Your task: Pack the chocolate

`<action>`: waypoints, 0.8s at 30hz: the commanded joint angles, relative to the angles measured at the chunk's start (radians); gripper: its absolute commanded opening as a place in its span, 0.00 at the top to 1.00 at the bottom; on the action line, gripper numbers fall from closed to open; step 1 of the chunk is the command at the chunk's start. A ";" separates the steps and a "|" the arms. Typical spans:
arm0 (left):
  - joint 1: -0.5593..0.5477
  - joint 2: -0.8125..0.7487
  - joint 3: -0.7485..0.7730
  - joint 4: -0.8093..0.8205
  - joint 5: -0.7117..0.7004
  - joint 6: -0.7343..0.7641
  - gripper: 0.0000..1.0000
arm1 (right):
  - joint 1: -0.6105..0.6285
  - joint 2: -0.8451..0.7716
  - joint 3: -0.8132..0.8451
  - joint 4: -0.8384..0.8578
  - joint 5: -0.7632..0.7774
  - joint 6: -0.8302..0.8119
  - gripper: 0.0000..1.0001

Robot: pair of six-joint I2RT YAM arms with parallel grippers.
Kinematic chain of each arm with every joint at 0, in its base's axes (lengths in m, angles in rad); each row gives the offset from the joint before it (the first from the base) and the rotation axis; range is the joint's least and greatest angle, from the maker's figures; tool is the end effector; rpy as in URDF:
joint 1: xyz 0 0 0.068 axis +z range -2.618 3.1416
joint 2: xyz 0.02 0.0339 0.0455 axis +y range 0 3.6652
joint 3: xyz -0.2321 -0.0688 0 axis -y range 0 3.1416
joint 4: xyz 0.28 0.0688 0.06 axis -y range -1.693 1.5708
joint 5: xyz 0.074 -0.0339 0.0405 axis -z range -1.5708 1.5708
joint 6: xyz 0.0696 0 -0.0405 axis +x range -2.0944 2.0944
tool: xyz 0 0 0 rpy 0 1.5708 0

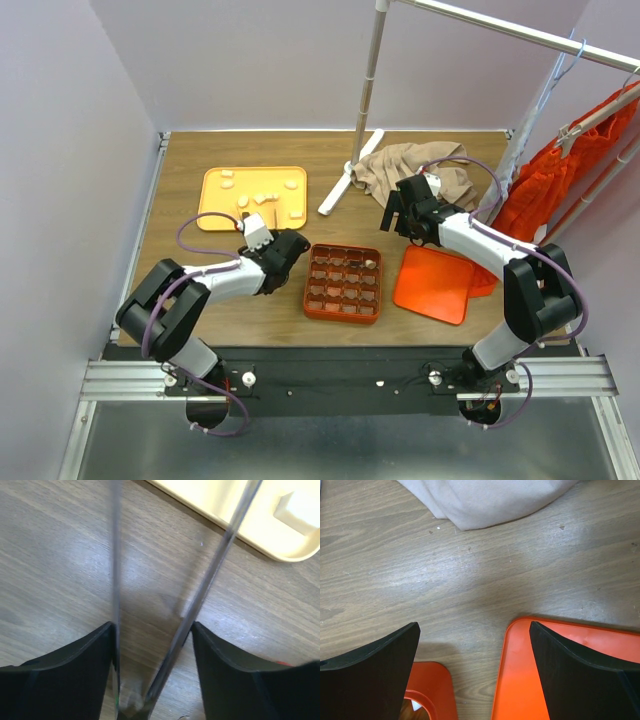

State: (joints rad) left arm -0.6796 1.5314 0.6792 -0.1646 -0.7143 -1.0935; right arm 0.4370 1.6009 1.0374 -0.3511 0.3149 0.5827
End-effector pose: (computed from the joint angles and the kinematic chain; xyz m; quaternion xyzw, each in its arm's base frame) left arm 0.2674 -0.1574 0.0665 -0.2787 0.8623 0.0140 0.4225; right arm 0.3546 0.1418 0.1356 0.1184 0.9288 0.0258 0.3502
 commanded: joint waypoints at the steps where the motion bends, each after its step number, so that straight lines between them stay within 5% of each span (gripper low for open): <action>1: 0.009 -0.028 -0.024 0.011 0.009 -0.003 0.39 | -0.003 0.013 -0.007 0.011 -0.019 -0.003 0.00; 11: 0.002 -0.095 0.074 -0.147 -0.100 0.036 0.66 | -0.003 0.010 -0.011 0.011 -0.010 -0.004 0.00; 24: 0.005 -0.269 0.161 -0.263 -0.111 0.173 0.66 | -0.003 0.016 -0.010 0.012 -0.005 -0.003 0.00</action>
State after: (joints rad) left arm -0.6743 1.3064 0.8036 -0.3744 -0.7776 -0.9890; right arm 0.4370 1.6009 1.0374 -0.3500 0.3088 0.5827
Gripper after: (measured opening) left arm 0.359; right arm 0.997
